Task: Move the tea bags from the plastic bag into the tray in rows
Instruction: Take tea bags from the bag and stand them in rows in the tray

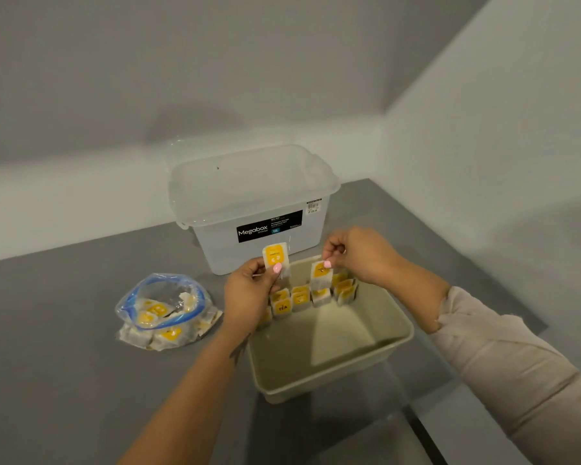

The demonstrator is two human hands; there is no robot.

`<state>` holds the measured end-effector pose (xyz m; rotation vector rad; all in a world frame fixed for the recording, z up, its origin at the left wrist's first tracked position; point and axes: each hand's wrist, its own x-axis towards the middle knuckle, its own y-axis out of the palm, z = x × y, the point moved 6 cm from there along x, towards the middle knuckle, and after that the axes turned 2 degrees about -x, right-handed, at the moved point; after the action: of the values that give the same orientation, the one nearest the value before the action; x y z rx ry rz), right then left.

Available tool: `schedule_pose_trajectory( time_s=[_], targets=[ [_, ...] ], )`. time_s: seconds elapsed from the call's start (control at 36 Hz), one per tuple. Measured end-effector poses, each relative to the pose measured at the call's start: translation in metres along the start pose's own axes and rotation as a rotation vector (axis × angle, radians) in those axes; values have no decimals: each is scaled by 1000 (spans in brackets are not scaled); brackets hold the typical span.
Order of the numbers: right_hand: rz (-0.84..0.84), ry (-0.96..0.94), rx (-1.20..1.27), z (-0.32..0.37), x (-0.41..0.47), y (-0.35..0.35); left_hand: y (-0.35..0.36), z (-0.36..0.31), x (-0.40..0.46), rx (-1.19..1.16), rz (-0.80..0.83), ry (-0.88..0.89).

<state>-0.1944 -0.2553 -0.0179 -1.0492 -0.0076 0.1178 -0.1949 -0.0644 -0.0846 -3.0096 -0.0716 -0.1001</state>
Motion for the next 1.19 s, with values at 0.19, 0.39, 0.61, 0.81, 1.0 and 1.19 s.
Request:
schedule_pose_trajectory(
  time_s=[0.19, 0.39, 0.61, 0.81, 1.0, 1.19],
  targets=[
    [39, 25, -274, -22, 0, 25, -1, 0, -11, 10, -33, 63],
    [77, 26, -382, -30, 2, 45, -2, 2, -16, -2, -47, 71],
    [75, 0, -501, -34, 8, 58, -2, 5, -14, 50, -59, 58],
    [137, 37, -547, -37, 12, 67, -3, 5, -14, 89, -61, 65],
    [122, 41, -536, -39, 12, 66, -2, 4, -16, 81, -55, 53],
    [113, 42, -518, -41, 12, 67, -2, 3, -17, 69, -54, 45]
  ],
)
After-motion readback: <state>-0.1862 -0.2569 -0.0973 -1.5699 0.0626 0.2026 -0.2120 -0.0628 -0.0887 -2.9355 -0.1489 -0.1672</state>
